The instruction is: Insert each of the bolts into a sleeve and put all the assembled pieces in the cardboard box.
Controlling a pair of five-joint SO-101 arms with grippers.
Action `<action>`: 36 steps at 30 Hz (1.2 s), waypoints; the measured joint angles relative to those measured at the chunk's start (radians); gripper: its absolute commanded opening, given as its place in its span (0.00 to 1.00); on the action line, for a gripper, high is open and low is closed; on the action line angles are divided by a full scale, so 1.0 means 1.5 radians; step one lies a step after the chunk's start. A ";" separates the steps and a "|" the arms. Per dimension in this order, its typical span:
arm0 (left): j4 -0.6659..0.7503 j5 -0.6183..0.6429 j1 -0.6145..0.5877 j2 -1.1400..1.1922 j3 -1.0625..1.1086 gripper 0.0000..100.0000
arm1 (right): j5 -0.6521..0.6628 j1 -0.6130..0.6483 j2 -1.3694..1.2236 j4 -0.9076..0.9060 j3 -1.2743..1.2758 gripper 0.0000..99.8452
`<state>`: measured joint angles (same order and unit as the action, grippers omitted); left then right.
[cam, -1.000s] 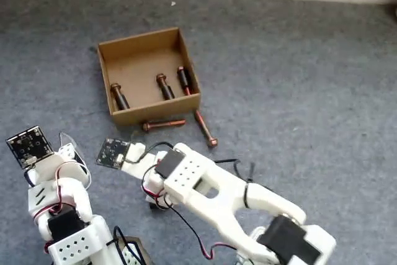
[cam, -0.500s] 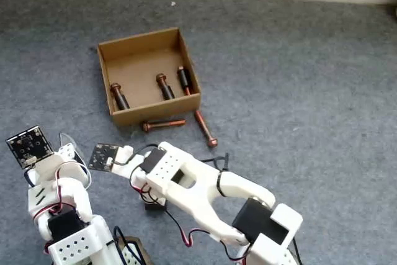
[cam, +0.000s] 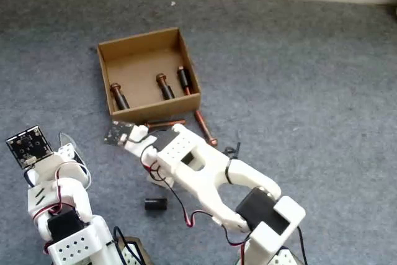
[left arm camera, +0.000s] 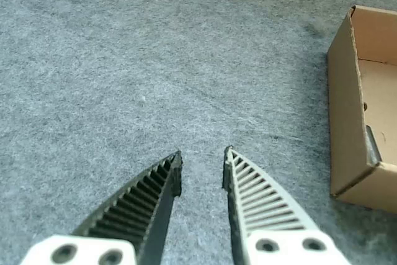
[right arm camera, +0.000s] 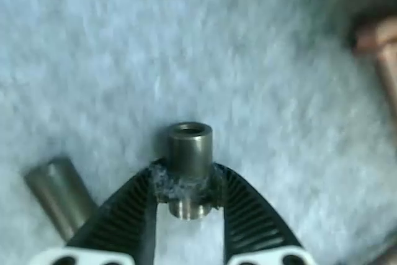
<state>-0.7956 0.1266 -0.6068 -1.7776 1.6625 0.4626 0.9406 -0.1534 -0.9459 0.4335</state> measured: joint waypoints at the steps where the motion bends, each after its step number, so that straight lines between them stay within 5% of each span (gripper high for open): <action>1: 0.000 0.000 0.000 0.000 0.000 0.14 | 0.000 -0.006 0.016 -0.009 0.001 0.01; 6: 0.000 0.000 0.000 0.000 0.000 0.14 | -0.013 -0.069 0.174 -0.027 0.045 0.01; 16: 0.000 0.000 0.000 0.000 0.000 0.14 | -0.179 -0.214 0.507 -0.061 0.188 0.01; 22: 0.000 -0.030 0.032 0.000 0.000 0.14 | -0.269 -0.311 0.629 0.041 0.353 0.01; 28: -0.017 -0.155 0.147 0.000 -0.011 0.14 | -0.322 -0.446 0.678 0.183 0.455 0.01; 36: -0.181 -0.261 0.341 0.004 -0.193 0.14 | -0.375 -0.584 0.681 0.278 0.466 0.01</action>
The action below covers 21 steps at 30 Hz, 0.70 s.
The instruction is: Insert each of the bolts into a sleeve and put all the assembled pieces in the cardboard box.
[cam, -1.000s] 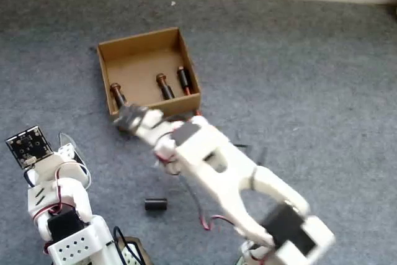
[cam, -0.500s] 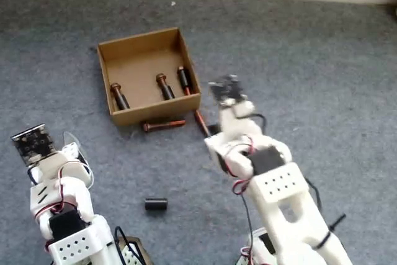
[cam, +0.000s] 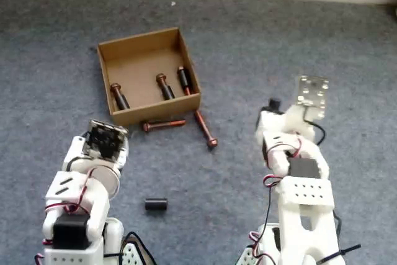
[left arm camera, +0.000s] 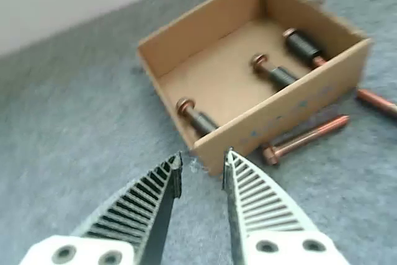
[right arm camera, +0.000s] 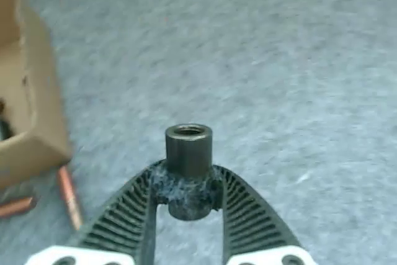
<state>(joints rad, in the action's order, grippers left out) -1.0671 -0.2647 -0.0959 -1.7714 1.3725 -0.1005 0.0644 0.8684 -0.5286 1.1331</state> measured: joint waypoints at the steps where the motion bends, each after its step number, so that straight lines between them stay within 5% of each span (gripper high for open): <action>1: -0.015 -0.015 0.016 0.005 -0.023 0.14 | -0.004 -0.014 0.000 0.004 0.000 0.01; 13: -0.039 -0.229 0.168 0.451 -0.241 0.14 | -0.006 -0.068 0.001 0.025 0.001 0.01; 21: -0.039 -0.459 0.249 0.769 -0.398 0.14 | -0.006 -0.089 0.001 0.025 0.001 0.01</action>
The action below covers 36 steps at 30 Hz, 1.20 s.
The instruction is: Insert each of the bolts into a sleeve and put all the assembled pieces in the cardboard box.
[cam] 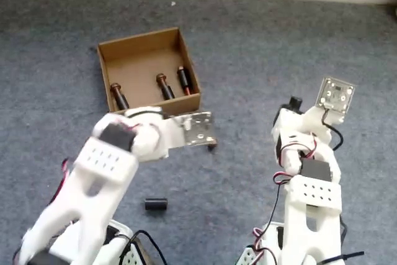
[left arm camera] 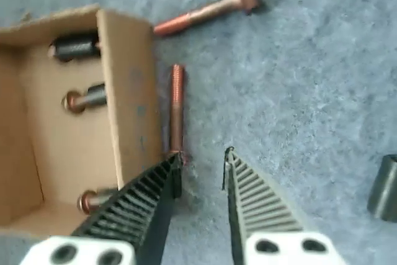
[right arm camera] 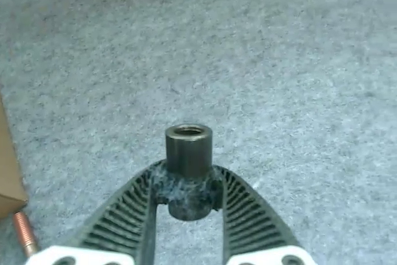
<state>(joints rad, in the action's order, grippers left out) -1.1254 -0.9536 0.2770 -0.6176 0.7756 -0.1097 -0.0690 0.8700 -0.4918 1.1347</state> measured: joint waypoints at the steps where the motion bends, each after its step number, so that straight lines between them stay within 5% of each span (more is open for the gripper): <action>1: 0.000 -0.020 0.006 0.038 -0.023 0.14 | 0.000 -0.006 0.000 0.000 0.000 0.01; 16: 0.001 -0.171 0.079 0.508 -0.371 0.19 | 0.000 -0.019 0.000 0.000 0.000 0.01; 29: 0.001 -0.174 0.128 0.699 -0.520 0.18 | 0.000 -0.019 0.000 0.000 0.000 0.01; 36: 0.001 -0.176 0.152 0.733 -0.527 0.09 | 0.000 -0.019 0.000 0.000 0.000 0.01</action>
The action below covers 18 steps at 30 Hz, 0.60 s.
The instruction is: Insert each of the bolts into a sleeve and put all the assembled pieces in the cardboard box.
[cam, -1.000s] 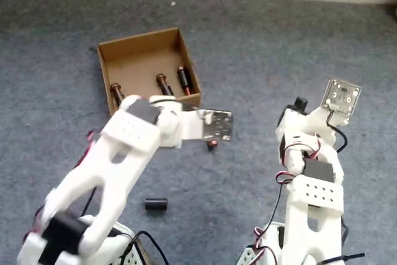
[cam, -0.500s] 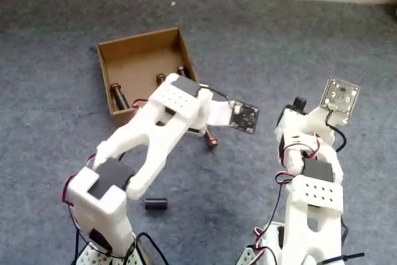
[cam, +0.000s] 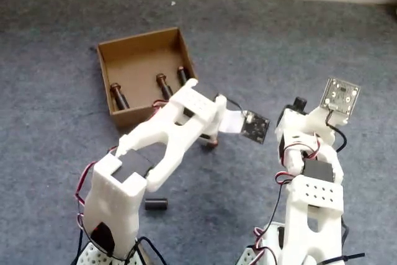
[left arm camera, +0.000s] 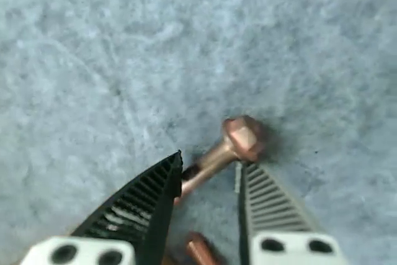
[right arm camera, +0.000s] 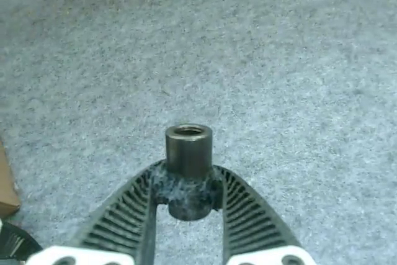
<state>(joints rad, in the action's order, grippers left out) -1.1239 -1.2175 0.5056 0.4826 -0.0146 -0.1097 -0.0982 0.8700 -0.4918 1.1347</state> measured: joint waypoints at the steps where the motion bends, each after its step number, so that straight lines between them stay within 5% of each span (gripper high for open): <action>1: -0.001 0.000 0.004 0.001 0.000 0.08 | 0.000 0.000 0.000 0.000 0.000 0.01; 12: 0.000 0.002 0.035 -0.001 0.025 0.01 | 0.000 -0.009 0.000 0.000 0.000 0.01; 18: -0.034 0.096 0.034 -0.017 0.018 0.01 | -0.004 -0.014 0.000 0.000 0.000 0.01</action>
<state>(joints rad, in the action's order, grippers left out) -1.1745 -1.0733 0.5562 0.4565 0.0130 -0.1158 -0.1197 0.8700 -0.4918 1.1347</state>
